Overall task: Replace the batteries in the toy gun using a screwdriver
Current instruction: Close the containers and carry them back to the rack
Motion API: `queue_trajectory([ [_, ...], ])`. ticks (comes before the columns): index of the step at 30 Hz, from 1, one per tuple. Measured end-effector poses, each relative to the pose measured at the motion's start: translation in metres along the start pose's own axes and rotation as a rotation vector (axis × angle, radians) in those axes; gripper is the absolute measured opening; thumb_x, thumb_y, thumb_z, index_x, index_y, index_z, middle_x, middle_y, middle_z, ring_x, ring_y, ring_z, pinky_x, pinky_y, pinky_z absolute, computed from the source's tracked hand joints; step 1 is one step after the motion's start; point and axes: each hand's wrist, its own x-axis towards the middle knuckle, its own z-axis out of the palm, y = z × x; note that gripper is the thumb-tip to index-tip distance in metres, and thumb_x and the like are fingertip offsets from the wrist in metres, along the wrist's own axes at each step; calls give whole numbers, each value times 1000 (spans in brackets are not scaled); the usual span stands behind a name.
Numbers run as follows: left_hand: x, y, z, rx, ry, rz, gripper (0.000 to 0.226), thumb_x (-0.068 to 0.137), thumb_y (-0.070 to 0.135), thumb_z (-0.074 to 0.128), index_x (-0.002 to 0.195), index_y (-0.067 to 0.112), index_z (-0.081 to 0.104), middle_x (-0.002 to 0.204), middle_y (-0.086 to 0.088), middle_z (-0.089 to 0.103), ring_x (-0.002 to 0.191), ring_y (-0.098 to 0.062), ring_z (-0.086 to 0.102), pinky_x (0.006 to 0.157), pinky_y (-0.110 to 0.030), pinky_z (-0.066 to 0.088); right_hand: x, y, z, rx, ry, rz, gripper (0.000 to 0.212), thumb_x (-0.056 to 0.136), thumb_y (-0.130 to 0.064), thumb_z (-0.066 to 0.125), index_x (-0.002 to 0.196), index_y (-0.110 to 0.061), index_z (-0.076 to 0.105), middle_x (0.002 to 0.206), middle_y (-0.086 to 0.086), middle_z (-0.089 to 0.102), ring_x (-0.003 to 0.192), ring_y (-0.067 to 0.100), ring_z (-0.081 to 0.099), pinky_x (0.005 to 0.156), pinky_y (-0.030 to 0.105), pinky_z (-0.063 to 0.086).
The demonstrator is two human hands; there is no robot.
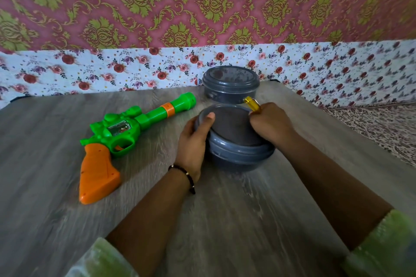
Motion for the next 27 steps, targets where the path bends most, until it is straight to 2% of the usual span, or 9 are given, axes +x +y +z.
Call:
queue_trajectory([
  [4,14,5,-16,-237,114,-79,68,66,37,73,124,5,63,121,-15,70,117,-33,64,107,-50,46,30,-17,1,244,-174,43,23,91,-24,54,97,-3,60,83,14,61,69,29,60,53,29,44],
  [7,19,1,-18,-250,240,-43,47,81,26,67,122,3,65,122,-15,69,116,-31,63,104,-47,48,76,-9,2,479,-43,209,21,91,-16,53,101,0,61,76,13,65,43,18,48,42,20,37],
  [9,20,-3,-12,-199,324,36,32,91,14,60,119,0,65,116,-12,70,106,-24,65,93,-36,53,102,1,6,588,-14,300,20,91,-20,52,100,-4,59,81,13,63,41,12,37,39,14,28],
  [11,20,-4,-8,-177,354,100,28,92,9,58,118,0,65,112,-9,71,98,-15,64,85,-27,52,123,4,14,709,-70,382,22,91,-32,54,103,-13,55,94,10,57,49,10,46,36,9,24],
  [15,17,-3,-8,-178,370,105,32,87,12,65,118,5,65,110,-5,73,97,-12,67,84,-26,53,158,1,37,839,-127,472,57,82,-48,63,127,-18,46,103,2,55,59,13,61,34,12,34],
  [18,19,0,-8,-212,361,47,32,86,10,64,117,3,65,113,-10,73,101,-18,67,88,-32,53,173,3,48,877,-89,510,68,75,-47,71,130,-18,45,123,6,56,93,24,64,46,24,40],
  [22,19,8,-9,-256,372,-13,42,77,12,67,117,1,64,108,-9,73,96,-16,66,82,-29,53,170,0,41,909,-78,530,41,80,-33,66,112,-15,49,104,13,60,50,11,56,33,10,31],
  [24,11,16,-6,-277,413,-51,53,68,17,64,118,0,63,107,-8,72,97,-17,65,83,-31,52,158,-1,34,906,-89,545,37,81,-28,64,111,-13,49,95,15,58,50,13,52,32,9,31],
  [27,7,45,5,-384,455,-126,71,57,23,71,122,-2,60,118,-17,69,108,-29,63,96,-46,51,137,-7,13,916,-108,601,35,81,-25,66,109,-8,53,77,12,56,42,13,52,31,12,30],
])
